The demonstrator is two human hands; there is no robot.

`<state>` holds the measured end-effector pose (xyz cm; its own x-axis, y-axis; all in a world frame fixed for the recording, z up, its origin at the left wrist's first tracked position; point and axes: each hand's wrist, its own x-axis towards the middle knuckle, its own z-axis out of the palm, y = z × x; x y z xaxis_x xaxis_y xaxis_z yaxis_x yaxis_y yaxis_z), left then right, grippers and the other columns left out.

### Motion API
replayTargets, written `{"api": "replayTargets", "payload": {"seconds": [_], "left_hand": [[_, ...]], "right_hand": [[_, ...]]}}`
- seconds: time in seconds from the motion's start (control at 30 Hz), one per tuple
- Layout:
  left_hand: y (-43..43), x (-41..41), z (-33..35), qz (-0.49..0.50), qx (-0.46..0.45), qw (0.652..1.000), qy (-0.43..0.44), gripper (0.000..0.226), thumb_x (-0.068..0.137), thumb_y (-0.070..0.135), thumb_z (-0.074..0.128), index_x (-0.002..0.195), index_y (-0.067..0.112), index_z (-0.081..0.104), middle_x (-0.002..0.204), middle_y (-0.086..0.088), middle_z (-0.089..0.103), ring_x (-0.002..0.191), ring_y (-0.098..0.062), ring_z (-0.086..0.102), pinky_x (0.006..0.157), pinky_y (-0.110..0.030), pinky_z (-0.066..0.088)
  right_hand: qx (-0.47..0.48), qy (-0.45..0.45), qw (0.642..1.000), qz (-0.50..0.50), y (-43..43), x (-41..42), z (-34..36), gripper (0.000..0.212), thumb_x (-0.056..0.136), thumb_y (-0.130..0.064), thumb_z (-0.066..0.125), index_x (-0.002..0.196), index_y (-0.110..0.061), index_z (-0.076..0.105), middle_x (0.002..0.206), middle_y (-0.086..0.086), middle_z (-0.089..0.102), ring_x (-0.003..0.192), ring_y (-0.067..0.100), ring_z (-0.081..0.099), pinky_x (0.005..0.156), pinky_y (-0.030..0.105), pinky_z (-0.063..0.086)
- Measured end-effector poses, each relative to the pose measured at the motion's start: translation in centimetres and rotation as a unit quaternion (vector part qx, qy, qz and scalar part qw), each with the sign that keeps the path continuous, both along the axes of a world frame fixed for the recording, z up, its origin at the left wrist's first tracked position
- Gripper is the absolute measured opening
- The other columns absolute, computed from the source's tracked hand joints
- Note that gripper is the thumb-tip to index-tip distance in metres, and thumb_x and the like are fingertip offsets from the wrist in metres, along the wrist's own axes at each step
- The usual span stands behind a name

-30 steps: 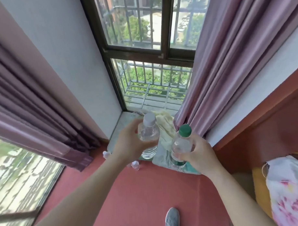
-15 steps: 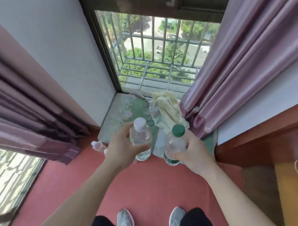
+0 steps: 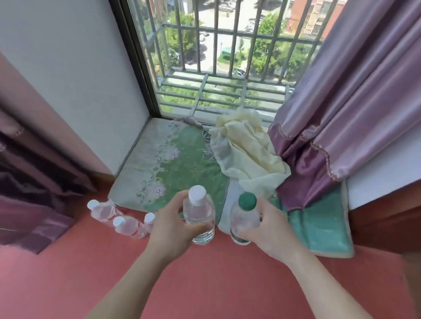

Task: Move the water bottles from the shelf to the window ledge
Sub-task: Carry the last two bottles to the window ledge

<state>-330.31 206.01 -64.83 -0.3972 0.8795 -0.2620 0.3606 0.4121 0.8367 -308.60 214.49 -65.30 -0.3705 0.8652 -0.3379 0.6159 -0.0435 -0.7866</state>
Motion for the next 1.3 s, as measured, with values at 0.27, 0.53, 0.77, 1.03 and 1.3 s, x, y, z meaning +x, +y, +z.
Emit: {"api": "replayTargets", "payload": {"seconds": [0.27, 0.53, 0.77, 1.03, 1.3], "left_hand": [[0.7, -0.2, -11.7, -0.009, 0.004, 1.0, 0.004, 0.065, 0.058, 0.036, 0.09, 0.101, 0.064, 0.05, 0.095, 0.026, 0.07, 0.084, 0.005, 0.065, 0.078, -0.029, 0.056], [-0.1, 2.0, -20.3, -0.024, -0.016, 0.999, -0.037, 0.064, 0.058, 0.032, 0.087, 0.108, 0.055, 0.054, 0.096, 0.024, 0.07, 0.089, -0.002, 0.068, 0.083, -0.038, 0.058], [0.1, 2.1, -25.6, 0.003, -0.03, 0.999, -0.039, 0.07, 0.058, 0.032, 0.089, 0.116, 0.048, 0.053, 0.099, 0.017, 0.071, 0.092, -0.008, 0.069, 0.082, -0.042, 0.059], [1.0, 1.9, -28.3, 0.01, -0.039, 0.999, -0.035, 0.071, 0.059, 0.031, 0.089, 0.119, 0.042, 0.054, 0.102, 0.017, 0.069, 0.096, -0.005, 0.065, 0.086, -0.039, 0.057], [1.6, 1.8, -29.6, -0.002, -0.037, 0.998, -0.049, 0.069, 0.065, 0.022, 0.09, 0.119, 0.044, 0.052, 0.107, 0.019, 0.067, 0.101, -0.003, 0.064, 0.091, -0.037, 0.055]], "right_hand": [[0.0, 0.007, 1.0, -0.01, 0.3, -0.1, -11.7, 0.051, 0.061, -0.022, 0.082, 0.103, -0.041, 0.059, 0.099, -0.015, 0.068, 0.093, 0.007, 0.064, 0.08, 0.029, 0.055], [-0.02, 0.019, 0.999, -0.042, -1.7, 0.7, -19.0, 0.052, 0.061, -0.018, 0.082, 0.102, -0.041, 0.06, 0.093, -0.014, 0.07, 0.086, 0.008, 0.066, 0.077, 0.035, 0.058], [-0.031, 0.019, 0.998, -0.048, -2.0, 0.4, -23.3, 0.052, 0.061, -0.011, 0.083, 0.096, -0.042, 0.06, 0.089, -0.015, 0.07, 0.081, 0.004, 0.065, 0.063, 0.013, 0.051], [-0.039, 0.011, 0.998, -0.05, -1.3, -0.2, -26.1, 0.057, 0.063, -0.014, 0.084, 0.105, -0.042, 0.058, 0.095, -0.021, 0.069, 0.088, -0.001, 0.064, 0.076, 0.021, 0.052], [-0.037, -0.001, 0.998, -0.056, -1.6, 0.1, -27.9, 0.067, 0.063, -0.005, 0.081, 0.113, -0.043, 0.057, 0.102, -0.023, 0.067, 0.096, -0.003, 0.062, 0.083, 0.023, 0.051]]}}
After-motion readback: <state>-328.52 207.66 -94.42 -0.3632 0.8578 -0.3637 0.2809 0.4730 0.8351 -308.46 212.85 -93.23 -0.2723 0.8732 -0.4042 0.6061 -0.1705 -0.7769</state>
